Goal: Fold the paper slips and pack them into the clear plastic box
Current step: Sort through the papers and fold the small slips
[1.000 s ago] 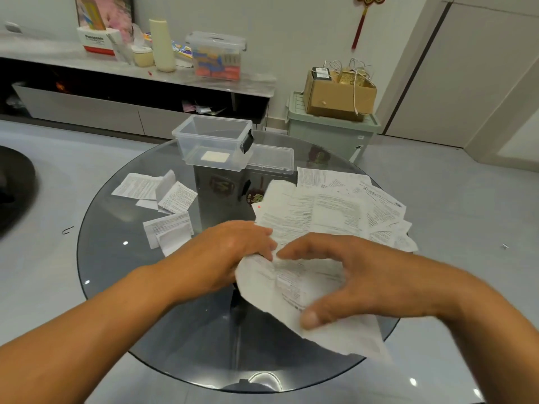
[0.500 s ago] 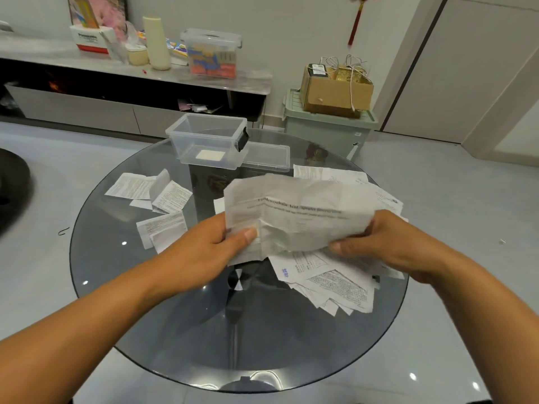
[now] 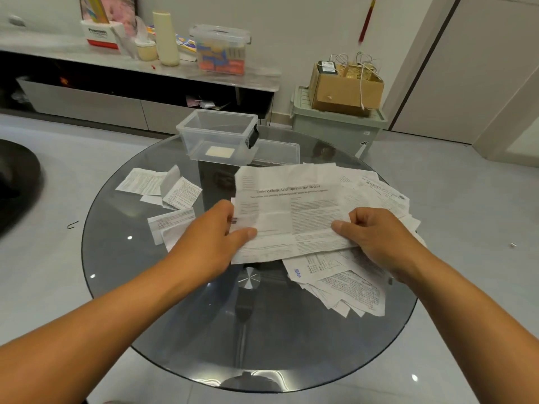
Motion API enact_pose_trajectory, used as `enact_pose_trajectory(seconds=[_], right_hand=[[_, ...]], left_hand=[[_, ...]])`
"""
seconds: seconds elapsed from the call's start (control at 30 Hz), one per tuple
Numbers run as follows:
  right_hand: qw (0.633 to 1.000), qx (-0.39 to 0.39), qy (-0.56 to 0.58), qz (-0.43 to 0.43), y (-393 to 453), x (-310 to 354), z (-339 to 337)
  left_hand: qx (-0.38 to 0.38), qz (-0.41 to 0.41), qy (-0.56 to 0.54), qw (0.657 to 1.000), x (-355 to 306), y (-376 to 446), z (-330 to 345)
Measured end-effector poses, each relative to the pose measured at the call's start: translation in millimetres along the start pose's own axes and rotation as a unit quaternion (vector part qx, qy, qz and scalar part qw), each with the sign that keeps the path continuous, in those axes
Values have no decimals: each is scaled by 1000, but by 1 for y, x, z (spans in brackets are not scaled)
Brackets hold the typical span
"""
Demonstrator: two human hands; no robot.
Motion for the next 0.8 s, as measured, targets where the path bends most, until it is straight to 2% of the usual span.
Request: enact_pose_trajectory(seconds=[0.1, 0.13, 0.2, 0.27, 0.33, 0.4, 0.47, 0.6, 0.67, 0.7, 0.73, 0.8], right_hand=[[997, -14, -70, 13, -2, -5, 4], [995, -21, -93, 13, -3, -5, 4], [991, -41, -128, 6, -6, -1, 2], [984, -65, -167, 1, -10, 4, -3], [981, -67, -180, 11, -11, 4, -5], [990, -42, -127, 32, -11, 2, -4], [997, -40, -52, 29, -12, 7, -6], [993, -79, -4, -91, -26, 44, -17], [985, -34, 55, -163, -41, 66, -8], [980, 7, 77, -184, -47, 73, 1], [976, 51, 78, -199, -52, 79, 12], [971, 113, 11, -212, -59, 80, 36]], left_hand=[[-34, 22, 80, 996, -2, -4, 0], [-49, 62, 122, 989, -11, -8, 0], [-78, 179, 237, 952, -36, -17, 7], [-44, 273, 285, 918, -51, -25, 28], [48, 311, 280, 907, -45, -27, 54], [120, 306, 276, 903, -31, -27, 74], [148, 305, 277, 899, -25, -25, 80], [139, 329, 247, 901, -41, -23, 69], [128, 323, 242, 906, -48, -26, 63], [123, 296, 226, 920, -48, -26, 58], [116, 251, 200, 940, -44, -24, 52], [97, 166, 104, 976, -35, -19, 38]])
Point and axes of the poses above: each hand's wrist, its own y-axis towards the middle knuckle, its own z-axis out of the palm, x = y × z, the point moved 10 cm from there along y, towards the middle knuckle, and after that the axes turned 8 degrees about -y, right-handed, at the moved point
